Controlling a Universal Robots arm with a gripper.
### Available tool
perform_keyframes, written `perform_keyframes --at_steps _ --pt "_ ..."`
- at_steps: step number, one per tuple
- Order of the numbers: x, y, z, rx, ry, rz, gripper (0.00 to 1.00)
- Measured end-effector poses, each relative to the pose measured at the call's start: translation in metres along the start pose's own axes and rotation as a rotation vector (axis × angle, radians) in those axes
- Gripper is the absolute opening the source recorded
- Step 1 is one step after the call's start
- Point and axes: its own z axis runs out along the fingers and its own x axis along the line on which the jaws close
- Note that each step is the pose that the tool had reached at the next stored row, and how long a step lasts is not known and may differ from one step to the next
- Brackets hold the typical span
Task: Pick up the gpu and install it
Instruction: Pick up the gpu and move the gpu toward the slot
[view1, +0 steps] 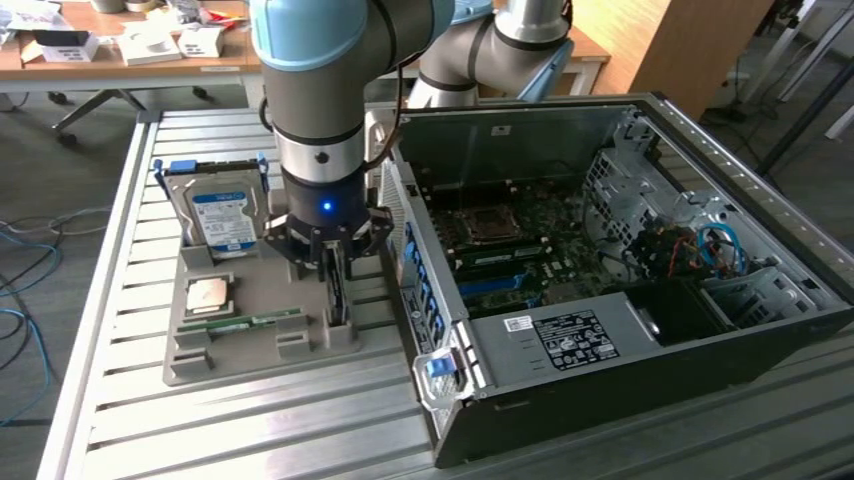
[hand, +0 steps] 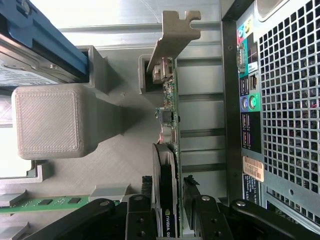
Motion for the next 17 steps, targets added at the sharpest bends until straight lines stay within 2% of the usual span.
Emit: perform_keyframes --at_steps 1,3,17 --pt "0.0 0.0 0.0 -0.0001 0.0 0.0 0.37" --pt "0.0 0.0 0.0 0.0 0.0 0.0 0.27" --pt "0.0 0.0 0.0 -0.0001 0.0003 -0.005 0.27"
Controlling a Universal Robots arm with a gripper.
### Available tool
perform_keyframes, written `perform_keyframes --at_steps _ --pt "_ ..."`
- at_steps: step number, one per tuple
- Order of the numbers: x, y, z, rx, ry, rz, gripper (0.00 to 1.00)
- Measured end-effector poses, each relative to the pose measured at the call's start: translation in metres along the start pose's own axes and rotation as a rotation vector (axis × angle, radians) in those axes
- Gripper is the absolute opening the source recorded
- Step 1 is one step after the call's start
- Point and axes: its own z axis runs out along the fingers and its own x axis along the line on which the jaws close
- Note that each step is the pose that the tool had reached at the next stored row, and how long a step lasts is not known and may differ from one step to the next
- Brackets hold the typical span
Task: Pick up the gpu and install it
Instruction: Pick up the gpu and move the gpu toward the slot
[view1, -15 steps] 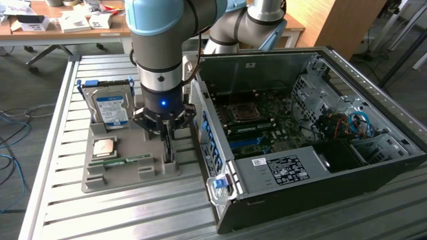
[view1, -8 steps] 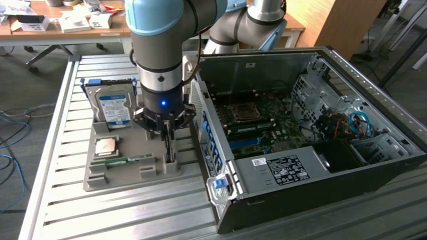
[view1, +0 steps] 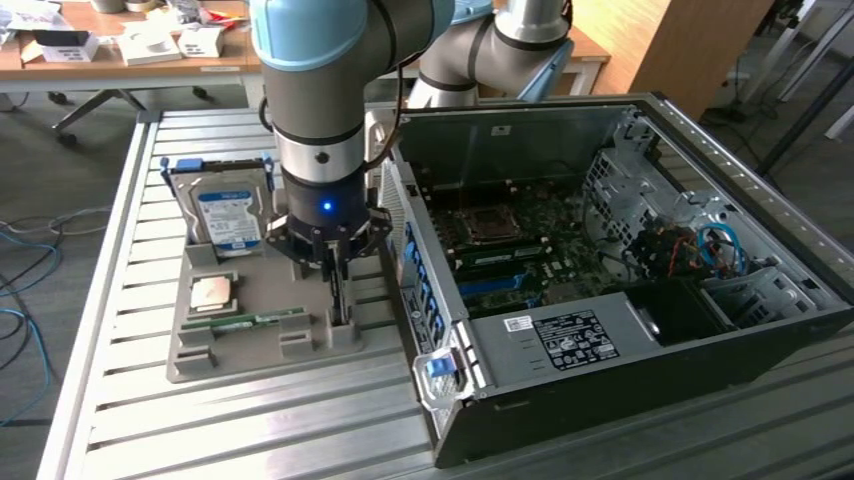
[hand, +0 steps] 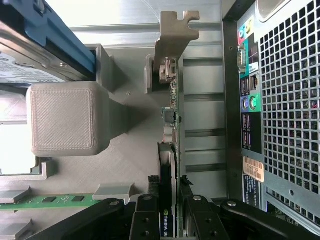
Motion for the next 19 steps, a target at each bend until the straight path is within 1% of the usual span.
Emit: perform_keyframes --at_steps 15,19 --pt "0.0 0.0 -0.0001 -0.0003 0.0002 -0.006 0.27" --pt "-0.0002 0.0003 -0.0051 -0.0029 0.0005 -0.006 0.27"
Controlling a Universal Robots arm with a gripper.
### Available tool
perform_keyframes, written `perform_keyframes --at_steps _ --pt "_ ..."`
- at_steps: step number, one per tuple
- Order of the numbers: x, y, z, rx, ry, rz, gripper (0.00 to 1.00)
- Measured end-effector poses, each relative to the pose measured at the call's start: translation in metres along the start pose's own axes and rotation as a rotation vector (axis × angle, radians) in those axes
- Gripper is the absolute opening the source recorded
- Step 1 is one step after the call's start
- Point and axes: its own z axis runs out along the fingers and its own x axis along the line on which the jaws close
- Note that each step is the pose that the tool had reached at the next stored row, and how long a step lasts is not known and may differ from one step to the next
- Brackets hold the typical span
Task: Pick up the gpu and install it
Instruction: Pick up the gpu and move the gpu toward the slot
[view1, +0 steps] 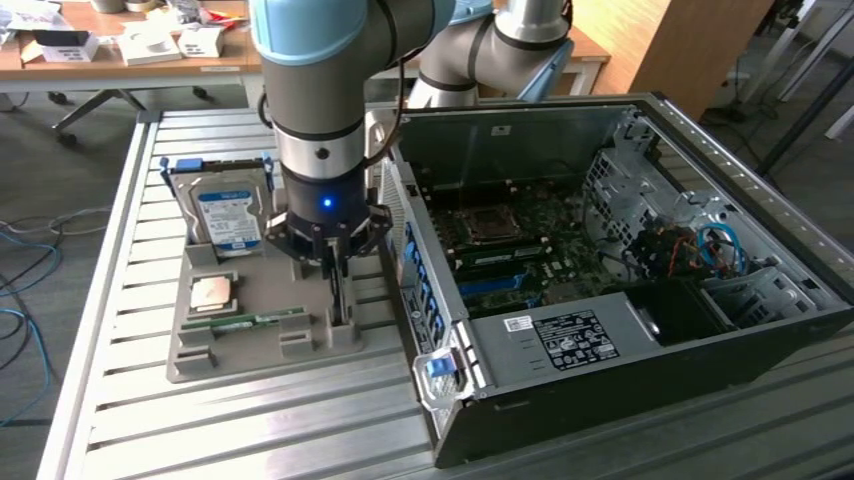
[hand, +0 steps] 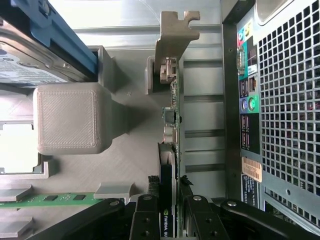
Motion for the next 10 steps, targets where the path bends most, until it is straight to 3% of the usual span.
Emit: perform_keyframes --at_steps 10 --pt "-0.001 0.0017 -0.0296 -0.0055 0.0003 0.0 0.27"
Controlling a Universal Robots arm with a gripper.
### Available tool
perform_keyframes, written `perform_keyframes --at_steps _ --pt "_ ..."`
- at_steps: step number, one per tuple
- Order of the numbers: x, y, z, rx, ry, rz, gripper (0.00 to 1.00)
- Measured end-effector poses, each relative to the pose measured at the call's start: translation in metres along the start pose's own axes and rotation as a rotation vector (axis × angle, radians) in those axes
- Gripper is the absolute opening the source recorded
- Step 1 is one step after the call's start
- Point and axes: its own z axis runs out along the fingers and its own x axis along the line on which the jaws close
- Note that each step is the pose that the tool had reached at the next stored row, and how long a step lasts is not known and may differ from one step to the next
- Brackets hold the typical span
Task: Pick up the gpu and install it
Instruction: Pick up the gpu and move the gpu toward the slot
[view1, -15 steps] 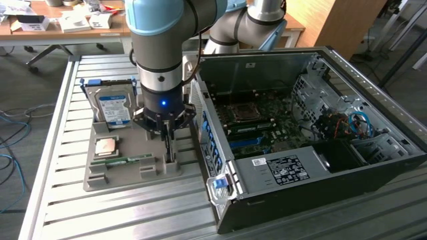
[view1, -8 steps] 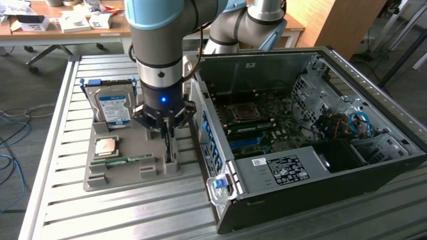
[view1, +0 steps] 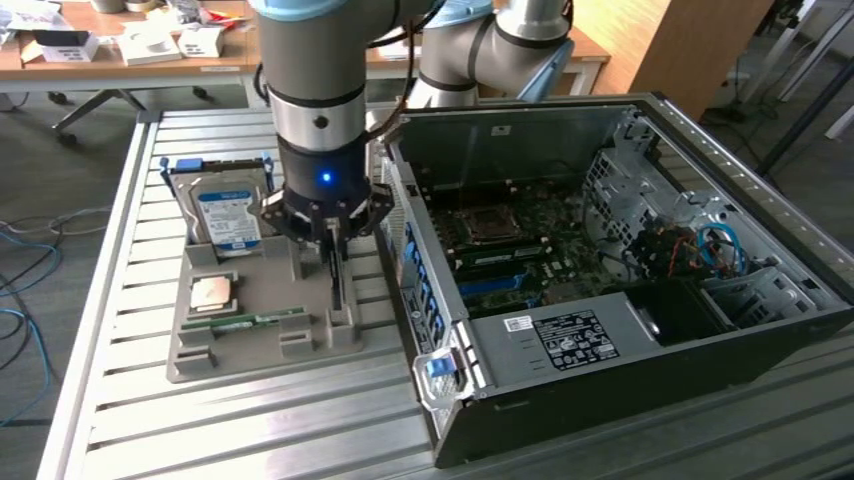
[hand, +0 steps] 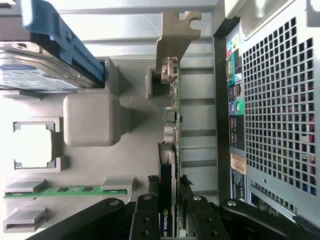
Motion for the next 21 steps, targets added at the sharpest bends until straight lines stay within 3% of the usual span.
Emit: perform_keyframes --at_steps 21 --pt "-0.005 0.0051 -0.0778 -0.0058 0.0004 -0.001 0.27"
